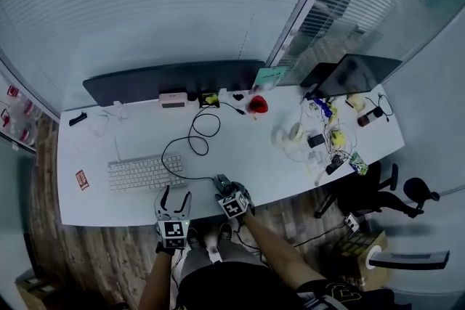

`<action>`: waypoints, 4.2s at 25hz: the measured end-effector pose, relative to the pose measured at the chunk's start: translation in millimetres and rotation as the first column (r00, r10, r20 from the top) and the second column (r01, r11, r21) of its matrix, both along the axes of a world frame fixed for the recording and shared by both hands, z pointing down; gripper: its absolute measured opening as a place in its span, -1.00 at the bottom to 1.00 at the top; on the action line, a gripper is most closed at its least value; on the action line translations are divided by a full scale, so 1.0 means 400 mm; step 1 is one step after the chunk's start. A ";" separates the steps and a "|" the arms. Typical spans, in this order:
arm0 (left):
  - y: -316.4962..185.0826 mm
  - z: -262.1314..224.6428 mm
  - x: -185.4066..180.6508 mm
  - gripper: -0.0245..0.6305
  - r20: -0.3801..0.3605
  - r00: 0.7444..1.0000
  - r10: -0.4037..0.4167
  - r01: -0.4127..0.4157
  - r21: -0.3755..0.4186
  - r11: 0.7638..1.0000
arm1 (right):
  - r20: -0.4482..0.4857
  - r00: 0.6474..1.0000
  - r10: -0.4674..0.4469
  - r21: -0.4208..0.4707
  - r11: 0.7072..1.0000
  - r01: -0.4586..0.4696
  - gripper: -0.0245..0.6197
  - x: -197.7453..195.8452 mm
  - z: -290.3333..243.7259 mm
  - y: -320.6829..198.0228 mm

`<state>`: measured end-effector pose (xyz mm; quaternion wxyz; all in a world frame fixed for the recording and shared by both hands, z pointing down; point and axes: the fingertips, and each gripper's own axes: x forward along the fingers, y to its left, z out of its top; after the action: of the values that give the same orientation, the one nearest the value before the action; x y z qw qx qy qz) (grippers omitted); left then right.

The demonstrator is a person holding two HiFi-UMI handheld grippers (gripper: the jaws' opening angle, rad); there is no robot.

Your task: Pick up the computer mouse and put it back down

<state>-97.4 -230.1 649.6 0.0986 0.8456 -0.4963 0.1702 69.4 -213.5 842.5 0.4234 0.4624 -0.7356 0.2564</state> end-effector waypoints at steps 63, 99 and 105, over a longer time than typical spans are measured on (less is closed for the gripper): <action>-0.086 -0.665 -0.039 -0.16 -0.155 0.988 -0.023 0.081 0.382 0.921 | 0.256 0.945 -0.205 0.803 0.590 -0.090 -0.02 0.095 -1.272 -0.119; -0.088 -0.079 0.029 -0.20 0.050 0.997 -0.057 0.053 0.071 0.996 | 0.216 0.975 0.059 0.267 0.957 -0.117 -0.02 0.141 -0.329 -0.129; -0.062 -0.020 0.033 -0.21 0.022 0.997 -0.069 0.069 0.014 0.998 | 0.152 0.983 0.104 0.181 0.975 -0.131 -0.02 0.126 -0.187 -0.102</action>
<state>-84.1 -254.7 641.7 0.0934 0.8267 -0.5273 0.1727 119.7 -254.3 767.7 0.3079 0.5240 -0.7564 0.2418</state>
